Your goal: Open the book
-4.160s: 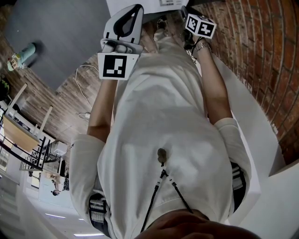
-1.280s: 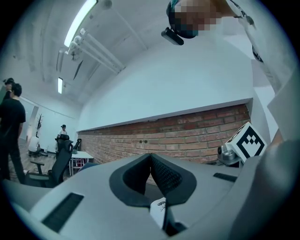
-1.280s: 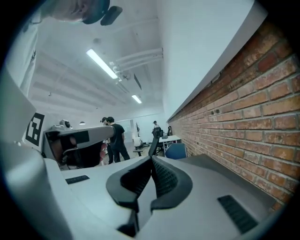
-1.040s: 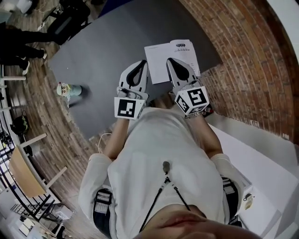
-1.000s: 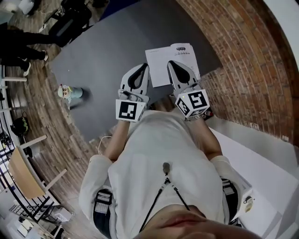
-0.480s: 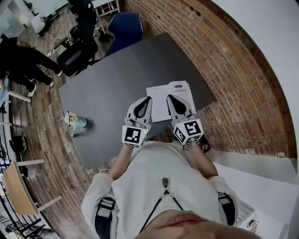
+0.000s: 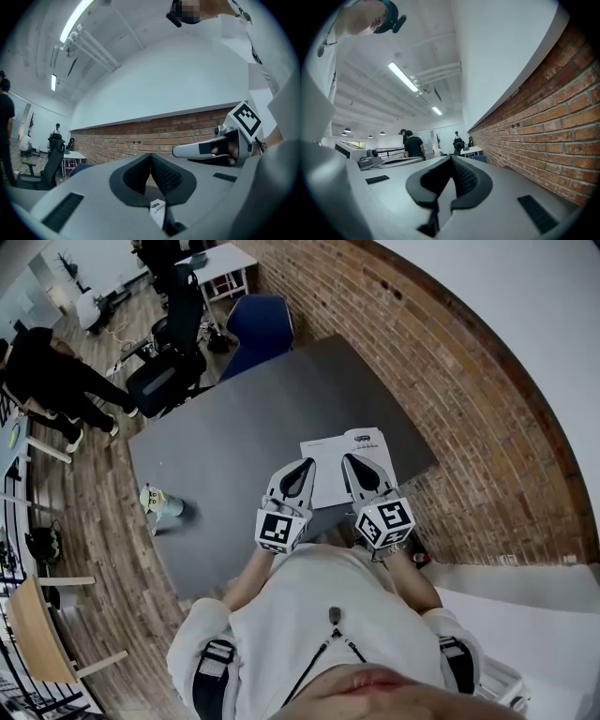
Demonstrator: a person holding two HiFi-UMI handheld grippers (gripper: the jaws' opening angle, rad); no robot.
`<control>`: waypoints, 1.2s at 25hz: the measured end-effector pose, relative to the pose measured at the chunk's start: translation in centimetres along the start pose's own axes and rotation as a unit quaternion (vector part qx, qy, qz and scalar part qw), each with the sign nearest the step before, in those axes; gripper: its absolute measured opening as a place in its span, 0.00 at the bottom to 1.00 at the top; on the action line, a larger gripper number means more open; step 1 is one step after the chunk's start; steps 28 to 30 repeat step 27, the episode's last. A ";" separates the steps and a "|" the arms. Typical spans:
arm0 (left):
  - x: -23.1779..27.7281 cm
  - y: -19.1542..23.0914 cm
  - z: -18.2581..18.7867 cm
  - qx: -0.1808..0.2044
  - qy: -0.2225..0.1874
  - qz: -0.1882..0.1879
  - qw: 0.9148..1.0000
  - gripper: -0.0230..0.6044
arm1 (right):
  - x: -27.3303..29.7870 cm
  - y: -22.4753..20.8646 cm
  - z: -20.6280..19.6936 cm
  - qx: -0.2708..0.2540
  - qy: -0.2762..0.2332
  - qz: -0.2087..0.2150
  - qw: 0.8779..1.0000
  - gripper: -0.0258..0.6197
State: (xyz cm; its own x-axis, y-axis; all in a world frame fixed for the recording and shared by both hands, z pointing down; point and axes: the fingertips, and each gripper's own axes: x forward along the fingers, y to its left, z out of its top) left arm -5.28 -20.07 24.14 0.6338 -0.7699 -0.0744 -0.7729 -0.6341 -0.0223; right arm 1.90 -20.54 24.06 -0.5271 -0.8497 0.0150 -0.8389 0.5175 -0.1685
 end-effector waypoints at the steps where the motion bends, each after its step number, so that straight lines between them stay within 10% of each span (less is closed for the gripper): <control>1: 0.1 -0.2 0.0 0.000 0.001 -0.004 1.000 0.07 | 0.0 -0.1 0.0 -0.001 0.001 -0.001 1.000 0.09; 30: -0.4 -0.4 -1.8 -0.002 0.011 -0.006 1.000 0.07 | -0.5 0.1 -1.8 -0.010 0.016 -0.004 1.000 0.09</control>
